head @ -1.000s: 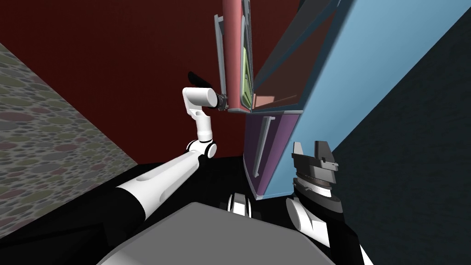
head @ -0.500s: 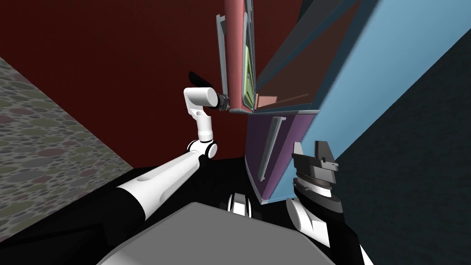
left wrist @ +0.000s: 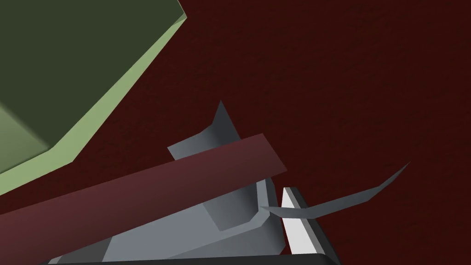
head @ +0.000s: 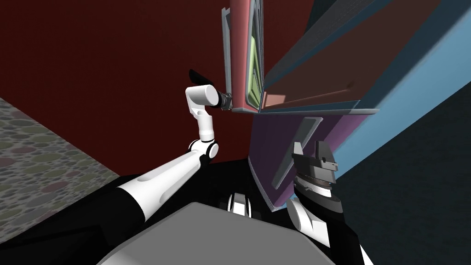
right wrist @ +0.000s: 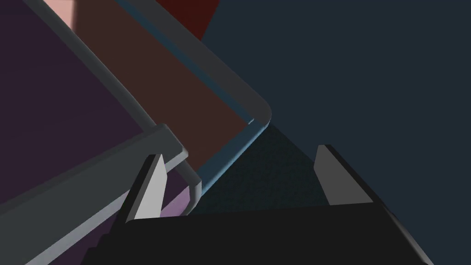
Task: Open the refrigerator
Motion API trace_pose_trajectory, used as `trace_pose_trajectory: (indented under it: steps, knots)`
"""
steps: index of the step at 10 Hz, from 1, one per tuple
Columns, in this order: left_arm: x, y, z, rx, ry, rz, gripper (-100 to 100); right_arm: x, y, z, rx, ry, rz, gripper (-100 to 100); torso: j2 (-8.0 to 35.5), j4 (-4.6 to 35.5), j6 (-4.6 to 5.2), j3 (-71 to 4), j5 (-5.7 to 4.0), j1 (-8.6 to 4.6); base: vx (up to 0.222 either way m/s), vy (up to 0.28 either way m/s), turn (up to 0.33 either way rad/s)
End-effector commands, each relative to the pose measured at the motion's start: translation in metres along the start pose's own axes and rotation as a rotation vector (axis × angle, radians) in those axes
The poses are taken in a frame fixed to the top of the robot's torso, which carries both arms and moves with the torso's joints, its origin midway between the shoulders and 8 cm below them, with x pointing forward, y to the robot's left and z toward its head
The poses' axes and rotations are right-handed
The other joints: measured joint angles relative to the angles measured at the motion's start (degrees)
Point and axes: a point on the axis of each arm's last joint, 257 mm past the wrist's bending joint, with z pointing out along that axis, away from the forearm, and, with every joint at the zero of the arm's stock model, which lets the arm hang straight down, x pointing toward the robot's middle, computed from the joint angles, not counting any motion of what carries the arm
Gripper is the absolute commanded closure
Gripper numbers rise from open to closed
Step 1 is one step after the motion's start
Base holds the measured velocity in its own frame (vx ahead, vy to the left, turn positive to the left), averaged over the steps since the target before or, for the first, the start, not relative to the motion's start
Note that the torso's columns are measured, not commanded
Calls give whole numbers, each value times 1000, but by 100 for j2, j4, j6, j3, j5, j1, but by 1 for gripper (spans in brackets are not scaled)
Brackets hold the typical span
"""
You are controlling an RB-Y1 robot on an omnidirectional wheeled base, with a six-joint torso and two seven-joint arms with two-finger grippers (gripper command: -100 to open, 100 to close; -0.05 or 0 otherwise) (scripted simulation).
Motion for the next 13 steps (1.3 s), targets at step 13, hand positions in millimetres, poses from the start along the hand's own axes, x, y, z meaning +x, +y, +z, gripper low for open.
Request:
trace_pose_trajectory:
  steps: [13]
  knots:
    - [4, -17, 52, 74, 126, 50, 100, 0, 0, 0, 0, 0, 0, 0, 17, 24, 28, 13, -23, -21, 14, 107, -40]
